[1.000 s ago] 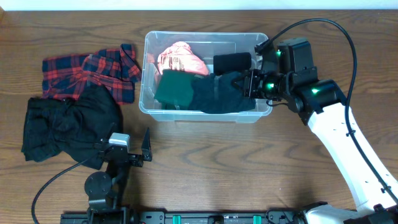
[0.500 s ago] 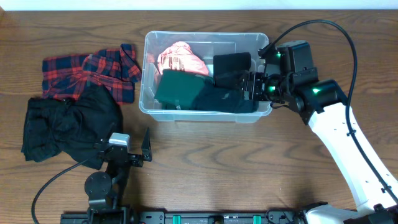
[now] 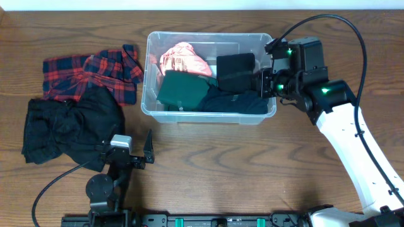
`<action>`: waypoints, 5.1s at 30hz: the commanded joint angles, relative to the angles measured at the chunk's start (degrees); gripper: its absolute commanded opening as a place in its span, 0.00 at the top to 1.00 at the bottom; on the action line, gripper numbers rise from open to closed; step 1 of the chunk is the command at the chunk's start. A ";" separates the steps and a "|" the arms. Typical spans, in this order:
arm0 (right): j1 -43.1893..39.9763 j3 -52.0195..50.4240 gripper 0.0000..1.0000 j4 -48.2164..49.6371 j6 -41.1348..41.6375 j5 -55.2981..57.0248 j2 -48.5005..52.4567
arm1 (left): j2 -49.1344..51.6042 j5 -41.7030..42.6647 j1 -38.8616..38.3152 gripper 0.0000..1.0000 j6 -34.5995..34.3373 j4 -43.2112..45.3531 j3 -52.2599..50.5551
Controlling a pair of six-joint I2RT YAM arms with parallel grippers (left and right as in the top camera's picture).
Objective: Pack container
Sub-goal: 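Release the navy item and withdraw the right gripper to the upper right, then move the left gripper to the black garment and grasp it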
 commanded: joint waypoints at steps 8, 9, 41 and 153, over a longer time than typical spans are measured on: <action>4.85 -0.15 0.99 -8.61 -5.40 2.36 0.50 | -0.02 0.15 0.22 0.02 -0.50 -1.84 -1.07; 5.27 -0.15 0.99 -9.14 -5.97 2.36 0.87 | -0.02 0.15 0.22 0.02 -0.50 -1.84 -1.07; 7.30 13.49 0.92 -14.16 -6.78 12.55 19.32 | -0.04 0.15 0.22 0.02 -0.50 -1.84 -1.07; -26.71 41.70 0.01 -28.81 -2.45 14.29 18.60 | 91.86 -39.34 1.51 0.94 -9.22 -12.35 40.65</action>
